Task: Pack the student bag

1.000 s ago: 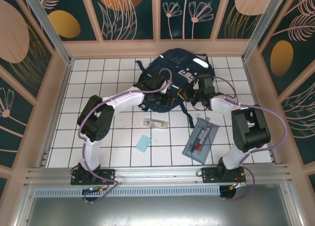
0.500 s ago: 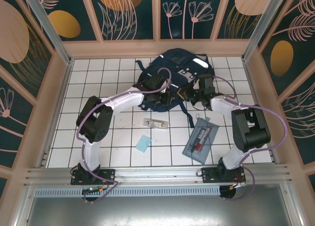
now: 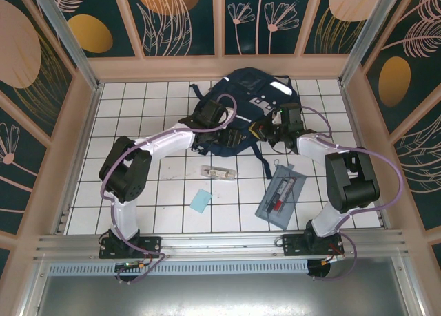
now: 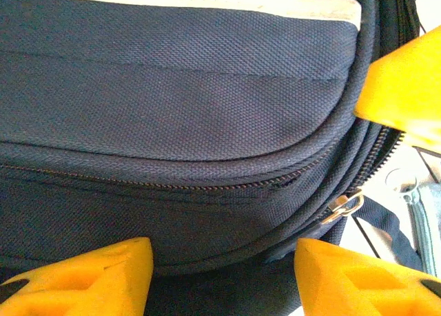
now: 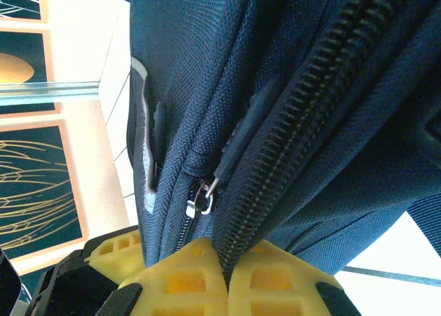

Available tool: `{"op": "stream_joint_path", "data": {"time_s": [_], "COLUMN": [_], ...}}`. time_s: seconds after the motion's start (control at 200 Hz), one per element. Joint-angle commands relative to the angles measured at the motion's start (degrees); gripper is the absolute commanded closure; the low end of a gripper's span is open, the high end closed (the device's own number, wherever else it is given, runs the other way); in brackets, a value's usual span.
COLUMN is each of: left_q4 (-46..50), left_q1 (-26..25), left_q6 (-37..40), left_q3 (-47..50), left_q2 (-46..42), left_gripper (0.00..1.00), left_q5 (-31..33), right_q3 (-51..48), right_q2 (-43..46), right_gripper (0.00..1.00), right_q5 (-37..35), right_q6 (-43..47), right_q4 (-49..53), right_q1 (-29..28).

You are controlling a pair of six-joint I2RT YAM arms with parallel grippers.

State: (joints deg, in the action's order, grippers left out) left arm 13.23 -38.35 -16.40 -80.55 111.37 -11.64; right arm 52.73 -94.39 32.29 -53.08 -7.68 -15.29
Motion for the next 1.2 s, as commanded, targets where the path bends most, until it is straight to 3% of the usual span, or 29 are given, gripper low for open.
{"op": "stream_joint_path", "data": {"time_s": [0.0,0.475,0.796,1.196], "left_q4": [-2.25,-1.62,-0.65,-3.59], "left_q1": [0.00,-3.36,-5.40,-5.57], "left_q6": [4.02,3.59,2.61,-0.27], "left_q3": [-0.65,-4.61,-4.12,-12.16], "left_q2": [1.54,6.12,4.51,12.95], "left_gripper": [0.43,0.38,0.33,0.34], "left_q5": [-1.38,-3.01,-5.75,0.96], "right_q3": [-0.08,0.14,-0.19,-3.20], "right_q2": [2.35,0.93,-0.75,1.01], "right_gripper": [1.00,1.00,1.00,1.00], "right_q5": [2.60,4.05,5.50,12.33], "right_q6": [-0.63,-3.08,-5.11,-10.94], "right_q4": [-4.13,-6.47,-8.80,-14.64], "right_q1": [0.26,-0.29,0.20,0.26]}}
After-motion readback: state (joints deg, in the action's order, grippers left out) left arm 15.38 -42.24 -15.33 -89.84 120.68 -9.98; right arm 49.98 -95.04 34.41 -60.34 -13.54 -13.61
